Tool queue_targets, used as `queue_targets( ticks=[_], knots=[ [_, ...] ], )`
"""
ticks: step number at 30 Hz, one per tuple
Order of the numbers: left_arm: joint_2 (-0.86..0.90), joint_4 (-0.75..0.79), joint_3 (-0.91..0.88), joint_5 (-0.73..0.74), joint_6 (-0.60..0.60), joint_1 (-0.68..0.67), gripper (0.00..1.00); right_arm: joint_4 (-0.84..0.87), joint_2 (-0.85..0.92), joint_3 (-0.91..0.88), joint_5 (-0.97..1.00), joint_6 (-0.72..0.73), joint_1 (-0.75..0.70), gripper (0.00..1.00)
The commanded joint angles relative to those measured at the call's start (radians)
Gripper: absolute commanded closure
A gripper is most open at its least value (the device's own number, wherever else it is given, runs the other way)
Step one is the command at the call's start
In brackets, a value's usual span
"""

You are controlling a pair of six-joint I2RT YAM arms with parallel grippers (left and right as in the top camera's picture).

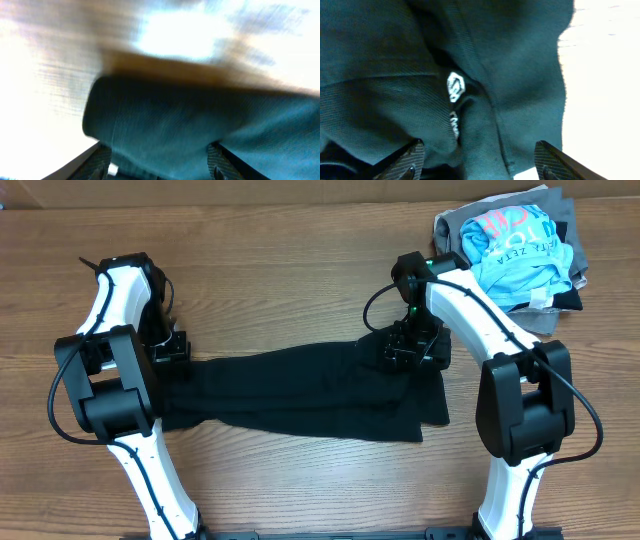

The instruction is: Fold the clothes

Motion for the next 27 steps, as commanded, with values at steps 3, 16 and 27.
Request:
queue_targets(
  ticks=[3,16,27],
  knots=[
    [-0.079,0.080,-0.005,0.102,0.043,-0.002,0.35,0.032,-0.060,-0.003,-0.042,-0.064,-0.002,0.24],
    [-0.570,0.074,-0.006,0.171,-0.015,-0.026,0.00,0.039,-0.402,-0.002,-0.042,-0.076,-0.002,0.02],
    [-0.618,0.299,-0.360,0.125,-0.057,-0.019,0.00,-0.055,-0.459,-0.040,-0.076,-0.127,0.022,0.00]
  ],
)
